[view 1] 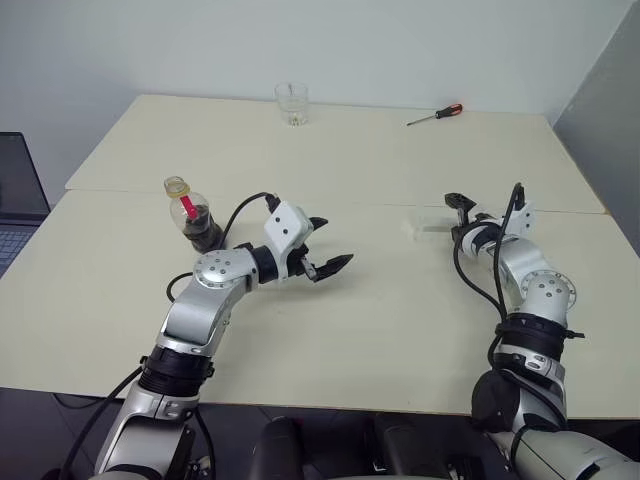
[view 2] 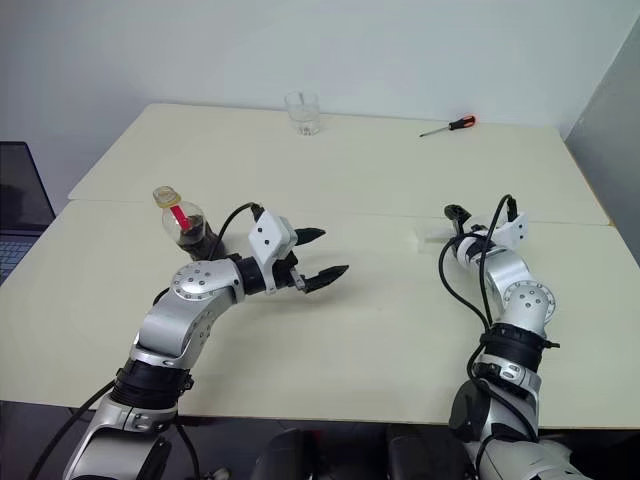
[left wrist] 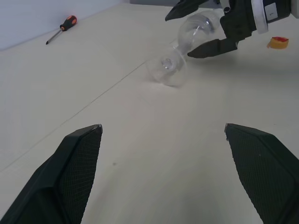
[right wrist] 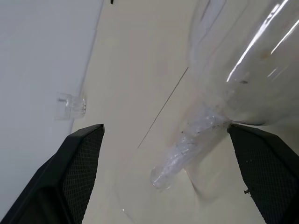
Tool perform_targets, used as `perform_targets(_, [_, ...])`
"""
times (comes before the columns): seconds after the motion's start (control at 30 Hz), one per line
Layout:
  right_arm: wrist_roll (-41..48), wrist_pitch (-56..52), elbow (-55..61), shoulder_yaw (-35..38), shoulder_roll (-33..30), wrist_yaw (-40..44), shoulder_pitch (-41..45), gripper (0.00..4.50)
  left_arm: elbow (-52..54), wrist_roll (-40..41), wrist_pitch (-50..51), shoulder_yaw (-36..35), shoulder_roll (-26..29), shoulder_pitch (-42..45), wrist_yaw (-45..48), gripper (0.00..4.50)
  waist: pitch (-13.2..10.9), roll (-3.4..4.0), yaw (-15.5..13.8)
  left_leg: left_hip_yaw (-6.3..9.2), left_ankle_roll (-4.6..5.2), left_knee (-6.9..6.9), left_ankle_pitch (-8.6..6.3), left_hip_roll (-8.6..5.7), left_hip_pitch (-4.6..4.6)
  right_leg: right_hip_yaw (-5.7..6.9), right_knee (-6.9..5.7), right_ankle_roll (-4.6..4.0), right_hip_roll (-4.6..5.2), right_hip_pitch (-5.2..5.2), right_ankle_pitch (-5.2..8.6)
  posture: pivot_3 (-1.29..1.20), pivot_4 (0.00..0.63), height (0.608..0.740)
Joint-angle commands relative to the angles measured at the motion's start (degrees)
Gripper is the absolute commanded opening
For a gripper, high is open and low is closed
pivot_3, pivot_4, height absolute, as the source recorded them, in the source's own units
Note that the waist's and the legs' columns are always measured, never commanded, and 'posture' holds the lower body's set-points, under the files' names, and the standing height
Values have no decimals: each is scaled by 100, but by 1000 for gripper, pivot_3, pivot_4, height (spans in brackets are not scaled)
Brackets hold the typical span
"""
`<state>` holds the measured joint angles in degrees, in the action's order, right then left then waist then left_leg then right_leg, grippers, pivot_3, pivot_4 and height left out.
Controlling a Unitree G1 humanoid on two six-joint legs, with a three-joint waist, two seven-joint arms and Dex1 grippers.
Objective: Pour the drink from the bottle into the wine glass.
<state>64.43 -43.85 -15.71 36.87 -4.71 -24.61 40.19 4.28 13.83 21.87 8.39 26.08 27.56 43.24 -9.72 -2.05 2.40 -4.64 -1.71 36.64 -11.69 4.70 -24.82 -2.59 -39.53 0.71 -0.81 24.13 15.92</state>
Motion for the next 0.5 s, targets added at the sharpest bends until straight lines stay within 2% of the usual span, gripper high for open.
perform_targets(0.03, [110,135,-1,7,1,80,213,4500,240,9,-43,-162,48,79,-32,4472,0,0,0,0,0,0,0,0,0,0,0,-4,0,0,-2,0,150,740])
perform_targets(0.2, [-134,414,-291,-25,4,26,328,4500,305,0,0,-173,49,59,-74,4472,-1,1,0,-1,0,0,0,0,0,2,-1,-4,0,1,-3,0,150,740])
perform_targets(0.23, [-208,498,-357,-41,-3,43,350,4324,334,3,14,-180,54,48,-85,4494,-1,1,-1,0,0,0,0,1,0,2,-1,-4,0,0,-3,0,150,740])
perform_targets(0.33, [-329,645,-480,-66,-22,105,402,3579,375,4,39,-194,62,37,-107,4500,-1,1,-2,0,0,-1,0,0,0,1,1,-5,0,0,-3,0,150,740])
perform_targets(0.5, [-699,659,-365,-341,-133,209,411,1776,420,25,79,-223,90,17,-130,4500,-1,2,-1,-2,0,-4,0,1,0,0,2,-13,0,1,-8,0,150,740])
